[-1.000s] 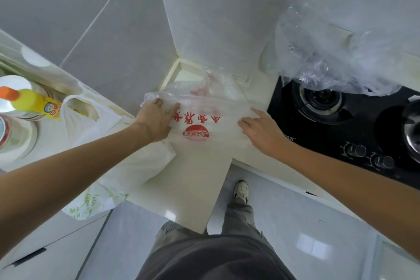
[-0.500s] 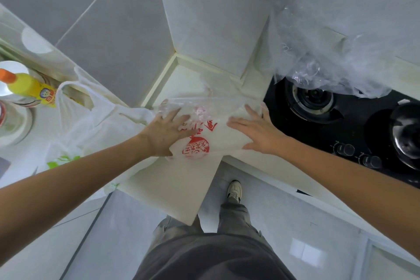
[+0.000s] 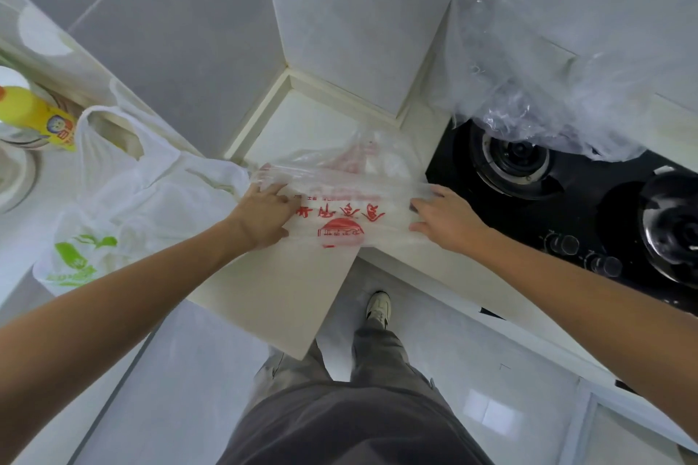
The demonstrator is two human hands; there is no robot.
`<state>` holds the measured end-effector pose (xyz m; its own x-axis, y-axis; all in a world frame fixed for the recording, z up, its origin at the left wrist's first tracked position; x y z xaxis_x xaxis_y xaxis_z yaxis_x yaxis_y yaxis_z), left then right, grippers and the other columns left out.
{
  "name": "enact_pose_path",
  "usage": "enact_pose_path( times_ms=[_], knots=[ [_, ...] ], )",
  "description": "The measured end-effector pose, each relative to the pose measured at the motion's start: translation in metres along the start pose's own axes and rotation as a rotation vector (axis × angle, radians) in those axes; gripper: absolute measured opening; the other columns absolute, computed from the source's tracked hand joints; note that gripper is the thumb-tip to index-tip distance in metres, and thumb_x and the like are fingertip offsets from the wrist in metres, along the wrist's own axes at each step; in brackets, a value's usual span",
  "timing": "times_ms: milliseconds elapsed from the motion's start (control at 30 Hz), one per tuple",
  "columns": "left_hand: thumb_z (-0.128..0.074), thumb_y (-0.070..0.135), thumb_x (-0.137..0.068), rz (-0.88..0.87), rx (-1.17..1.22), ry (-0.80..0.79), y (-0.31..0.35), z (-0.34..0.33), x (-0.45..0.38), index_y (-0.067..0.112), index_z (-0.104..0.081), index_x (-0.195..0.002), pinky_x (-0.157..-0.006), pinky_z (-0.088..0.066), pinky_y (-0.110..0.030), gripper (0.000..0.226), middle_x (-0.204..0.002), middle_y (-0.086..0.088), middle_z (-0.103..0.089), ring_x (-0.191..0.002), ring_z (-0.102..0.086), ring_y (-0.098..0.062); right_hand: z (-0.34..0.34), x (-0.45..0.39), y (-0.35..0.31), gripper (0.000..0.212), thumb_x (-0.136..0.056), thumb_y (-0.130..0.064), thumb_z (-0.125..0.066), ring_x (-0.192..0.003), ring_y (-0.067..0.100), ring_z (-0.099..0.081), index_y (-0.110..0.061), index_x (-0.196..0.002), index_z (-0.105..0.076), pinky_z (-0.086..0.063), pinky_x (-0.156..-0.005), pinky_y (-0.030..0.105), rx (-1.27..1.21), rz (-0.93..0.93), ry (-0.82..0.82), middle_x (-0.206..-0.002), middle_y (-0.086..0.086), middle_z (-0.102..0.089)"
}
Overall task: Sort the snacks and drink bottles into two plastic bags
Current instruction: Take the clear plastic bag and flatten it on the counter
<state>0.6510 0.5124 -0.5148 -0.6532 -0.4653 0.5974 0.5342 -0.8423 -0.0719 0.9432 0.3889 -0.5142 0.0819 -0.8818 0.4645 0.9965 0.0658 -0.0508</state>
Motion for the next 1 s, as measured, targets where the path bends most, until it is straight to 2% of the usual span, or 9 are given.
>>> enact_pose_path(
  times_ms=[167,267,333,433,500,600,733,867,1000],
  knots=[
    [-0.042,0.046,-0.103,0.096,0.174,0.077,0.008,0.011,-0.019,0.024,-0.025,-0.155,-0.116,-0.025,-0.054,0.059,-0.134,-0.007,-0.065,-0.147,-0.035,-0.031,0.005,0.004,0.0,0.078,-0.079,-0.058,-0.078,-0.133,0.025,-0.05,-0.018,-0.136,-0.041,-0.034,-0.113,0.033,-0.053,-0.049,-0.007,-0.134,-0.004,-0.061],
    [-0.027,0.052,-0.107,0.141,0.246,0.095,0.011,0.006,-0.03,0.023,-0.022,-0.159,-0.115,-0.025,-0.056,0.06,-0.13,-0.01,-0.068,-0.145,-0.038,-0.033,-0.001,0.003,0.0,0.089,-0.085,-0.065,-0.069,-0.134,0.024,-0.05,-0.022,-0.153,-0.031,-0.032,-0.114,0.035,0.016,-0.005,-0.046,-0.145,-0.002,-0.055],
    [-0.034,0.051,-0.106,0.169,0.243,0.102,0.01,0.003,-0.035,0.02,-0.029,-0.153,-0.113,-0.027,-0.055,0.056,-0.122,-0.012,-0.071,-0.139,-0.043,-0.034,-0.006,0.002,0.002,0.079,-0.093,-0.068,-0.056,-0.136,0.026,-0.046,-0.024,-0.156,-0.039,-0.028,-0.117,0.038,0.109,0.018,-0.1,-0.147,0.002,-0.05],
    [-0.049,0.047,-0.102,0.218,0.229,0.14,0.005,0.002,-0.035,0.016,-0.041,-0.138,-0.111,-0.029,-0.053,0.048,-0.11,-0.016,-0.07,-0.123,-0.052,-0.036,-0.005,0.001,0.001,0.056,-0.098,-0.066,-0.047,-0.106,0.019,-0.051,-0.023,-0.12,-0.074,-0.034,-0.106,0.04,0.188,0.081,-0.077,-0.117,-0.004,-0.05],
    [-0.054,0.045,-0.1,0.226,0.219,0.17,0.004,0.001,-0.032,0.014,-0.048,-0.13,-0.106,-0.033,-0.049,0.043,-0.106,-0.016,-0.071,-0.116,-0.057,-0.036,-0.008,0.001,0.002,0.052,-0.099,-0.063,-0.048,-0.097,0.015,-0.047,-0.022,-0.096,-0.08,-0.033,-0.101,0.041,0.184,0.123,-0.059,-0.11,-0.006,-0.043],
    [-0.059,0.048,-0.097,0.22,0.228,0.2,0.003,-0.001,-0.031,0.013,-0.052,-0.122,-0.1,-0.035,-0.046,0.044,-0.107,-0.012,-0.072,-0.113,-0.06,-0.034,-0.013,0.002,0.003,0.046,-0.095,-0.062,-0.058,-0.122,0.019,-0.045,-0.025,-0.077,-0.079,-0.03,-0.104,0.042,0.127,0.196,-0.012,-0.127,-0.009,-0.052],
    [-0.069,0.047,-0.091,0.197,0.253,0.179,0.002,-0.005,-0.03,0.015,-0.047,-0.135,-0.107,-0.035,-0.049,0.059,-0.132,-0.011,-0.061,-0.127,-0.054,-0.035,-0.018,0.003,-0.002,0.036,-0.091,-0.052,-0.07,-0.137,0.023,-0.04,-0.027,-0.065,-0.07,-0.024,-0.112,0.046,0.018,0.27,-0.008,-0.141,-0.012,-0.056],
    [-0.071,0.061,-0.084,0.175,0.267,0.141,-0.002,-0.011,-0.026,0.019,-0.032,-0.152,-0.114,-0.031,-0.049,0.089,-0.15,-0.014,-0.045,-0.138,-0.043,-0.036,-0.008,0.0,0.0,0.033,-0.093,-0.051,-0.067,-0.113,0.025,-0.061,-0.02,-0.104,-0.061,-0.021,-0.109,0.033,-0.076,0.217,0.092,-0.119,-0.003,-0.066],
    [-0.067,0.065,-0.085,0.145,0.232,0.113,-0.002,-0.01,-0.022,0.024,-0.026,-0.157,-0.118,-0.027,-0.049,0.092,-0.156,-0.016,-0.036,-0.143,-0.035,-0.036,-0.015,-0.007,-0.001,0.075,-0.09,-0.052,-0.07,-0.124,0.027,-0.058,-0.012,-0.149,-0.046,-0.023,-0.12,0.043,0.018,0.194,0.114,-0.136,0.005,-0.059]
  ],
)
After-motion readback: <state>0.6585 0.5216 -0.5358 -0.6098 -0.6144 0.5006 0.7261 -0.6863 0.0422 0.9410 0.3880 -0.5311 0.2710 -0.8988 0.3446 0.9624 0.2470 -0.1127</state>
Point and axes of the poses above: each hand's wrist, its own x-axis away from the middle knuckle, its own z-axis out of the back of the hand, y = z × x, the point moved 6 cm from there along -x, towards the middle knuckle
